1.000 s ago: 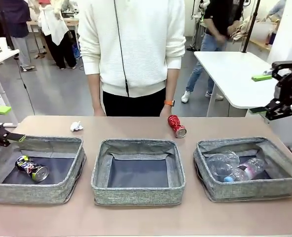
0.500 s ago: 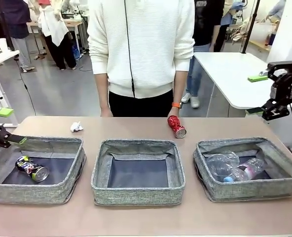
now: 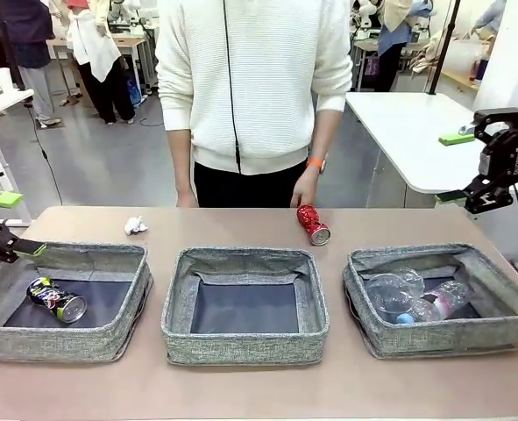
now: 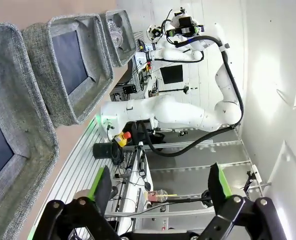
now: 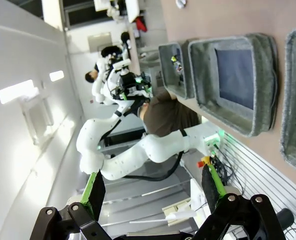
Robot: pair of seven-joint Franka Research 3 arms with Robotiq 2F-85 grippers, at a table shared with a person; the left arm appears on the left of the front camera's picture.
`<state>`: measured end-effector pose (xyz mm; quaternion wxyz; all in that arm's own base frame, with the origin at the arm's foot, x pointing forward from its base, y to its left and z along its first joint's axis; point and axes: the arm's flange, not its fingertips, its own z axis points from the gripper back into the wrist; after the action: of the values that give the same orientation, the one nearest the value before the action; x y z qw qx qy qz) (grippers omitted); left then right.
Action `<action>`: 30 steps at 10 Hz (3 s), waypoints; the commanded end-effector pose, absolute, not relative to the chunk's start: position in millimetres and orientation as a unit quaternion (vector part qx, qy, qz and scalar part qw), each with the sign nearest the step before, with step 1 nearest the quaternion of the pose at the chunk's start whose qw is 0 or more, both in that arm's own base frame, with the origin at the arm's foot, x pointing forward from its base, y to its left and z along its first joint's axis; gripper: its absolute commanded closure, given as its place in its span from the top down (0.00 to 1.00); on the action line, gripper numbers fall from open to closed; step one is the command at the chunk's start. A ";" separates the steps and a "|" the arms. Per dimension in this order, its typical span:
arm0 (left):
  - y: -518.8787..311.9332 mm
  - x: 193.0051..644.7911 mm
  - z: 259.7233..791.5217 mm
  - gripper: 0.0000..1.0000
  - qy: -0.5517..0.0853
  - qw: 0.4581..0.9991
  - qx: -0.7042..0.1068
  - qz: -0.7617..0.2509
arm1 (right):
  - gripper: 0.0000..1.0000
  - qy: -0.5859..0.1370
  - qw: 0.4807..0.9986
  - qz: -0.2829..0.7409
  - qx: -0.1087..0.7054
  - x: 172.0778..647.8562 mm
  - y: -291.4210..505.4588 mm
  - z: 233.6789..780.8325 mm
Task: Sort the waste into the appropriate baskets.
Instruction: Pick up the waste item pointed out by the person.
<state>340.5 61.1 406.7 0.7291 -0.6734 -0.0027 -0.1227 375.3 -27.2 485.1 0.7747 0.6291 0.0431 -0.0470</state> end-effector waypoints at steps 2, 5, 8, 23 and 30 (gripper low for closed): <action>63.7 339.5 410.1 1.00 0.003 0.729 -0.673 -0.124 | 1.00 0.036 0.773 -0.048 0.631 376.8 -25.4 488.2; 63.7 339.5 410.1 1.00 0.003 0.729 -0.673 -0.124 | 1.00 0.036 0.773 -0.048 0.631 376.8 -25.4 488.2; 63.7 339.5 410.1 1.00 0.003 0.729 -0.673 -0.124 | 1.00 0.036 0.773 -0.048 0.631 376.8 -25.4 488.2; 63.7 339.5 410.1 1.00 0.003 0.729 -0.673 -0.124 | 1.00 -0.080 0.971 -0.103 0.198 491.8 186.7 467.3; 63.7 339.5 410.1 1.00 0.003 0.729 -0.673 -0.124 | 1.00 -0.148 0.980 0.075 0.112 573.4 177.5 392.1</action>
<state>341.7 61.7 406.0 0.7295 -0.6731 -0.0017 -0.1218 562.0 169.1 395.0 0.9829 0.1280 -0.1152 0.0656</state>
